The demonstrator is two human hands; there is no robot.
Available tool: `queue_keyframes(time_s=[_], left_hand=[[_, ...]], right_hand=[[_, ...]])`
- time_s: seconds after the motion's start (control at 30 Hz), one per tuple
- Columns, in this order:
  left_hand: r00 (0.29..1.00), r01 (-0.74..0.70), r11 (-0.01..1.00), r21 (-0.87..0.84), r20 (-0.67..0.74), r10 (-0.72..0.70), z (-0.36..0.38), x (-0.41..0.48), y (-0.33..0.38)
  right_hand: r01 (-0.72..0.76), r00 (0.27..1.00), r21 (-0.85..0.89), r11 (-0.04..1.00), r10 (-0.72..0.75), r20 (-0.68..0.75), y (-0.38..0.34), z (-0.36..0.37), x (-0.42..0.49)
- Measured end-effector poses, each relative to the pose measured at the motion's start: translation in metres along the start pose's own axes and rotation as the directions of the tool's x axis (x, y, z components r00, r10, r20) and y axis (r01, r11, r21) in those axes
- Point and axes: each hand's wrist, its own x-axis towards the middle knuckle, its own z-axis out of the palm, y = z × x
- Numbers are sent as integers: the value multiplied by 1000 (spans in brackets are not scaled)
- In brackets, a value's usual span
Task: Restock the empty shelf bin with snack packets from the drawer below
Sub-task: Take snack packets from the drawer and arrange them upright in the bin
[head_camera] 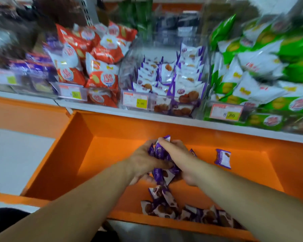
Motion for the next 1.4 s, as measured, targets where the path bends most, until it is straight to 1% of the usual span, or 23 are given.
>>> queue_keyframes(time_s=[0.1, 0.23, 0.33, 0.43, 0.57, 0.63, 0.73, 0.83, 0.93, 1.0, 1.1, 1.13, 1.2, 1.27, 1.3, 1.33, 1.37, 1.4], left_hand=[[992, -127, 992, -10, -3, 127, -10, -37, 32], [973, -230, 973, 16, -15, 230, -21, -83, 77], [949, -315, 948, 37, -25, 316, -28, -110, 115], [915, -393, 918, 60, -77, 396, -35, -121, 156], [875, -461, 882, 94, -116, 470, -50, -112, 206], [878, -454, 885, 105, -121, 464, -59, -94, 221], [902, -394, 907, 147, -129, 412, -71, -62, 231], [924, -332, 924, 188, -133, 359, -80, -35, 232], [951, -243, 934, 263, -126, 282, -87, -21, 234], [963, -186, 923, 337, -123, 239, -90, -19, 235], [976, -89, 865, 493, -131, 175, -93, -22, 238], [977, -65, 848, 526, -140, 162, -93, -23, 239], [975, -36, 788, 614, -151, 162, -94, -25, 244], [959, -52, 670, 740, -151, 242, -96, -21, 249], [937, -72, 602, 795, -153, 314, -97, -18, 250], [906, -92, 531, 842, -150, 395, -98, -13, 251], [871, -109, 465, 878, -141, 470, -97, -7, 253], [842, -128, 413, 902, -121, 526, -96, 0, 254]], right_hand=[[93, 995, -12, 996, -94, -40, -36, 5, -39], [130, 991, 21, 991, -129, -46, -80, 16, -79], [205, 977, 10, 979, -204, -52, -122, 21, -102], [281, 960, 86, 956, -280, -22, -171, 17, -125], [366, 930, 110, 924, -367, -17, -224, 13, -116], [360, 931, 149, 921, -364, 1, -239, 15, -101], [311, 947, 181, 933, -320, 25, -250, 15, -66], [257, 960, 164, 952, -271, 67, -250, 13, -36], [166, 969, 164, 972, -192, 157, -248, 9, -29], [129, 968, 90, 988, -145, 206, -252, 1, -35], [123, 969, -159, 980, -84, 231, -269, -9, -47], [153, 974, -229, 961, -107, 199, -276, -12, -48], [262, 965, -348, 900, -254, 72, -289, -24, -43], [368, 906, -475, 799, -422, -9, -296, -35, -35], [411, 863, -565, 716, -505, -12, -296, -40, -29], [432, 816, -668, 606, -578, 3, -295, -44, -22], [432, 779, -760, 486, -625, 44, -293, -46, -15], [421, 764, -824, 379, -638, 97, -292, -46, -8]])
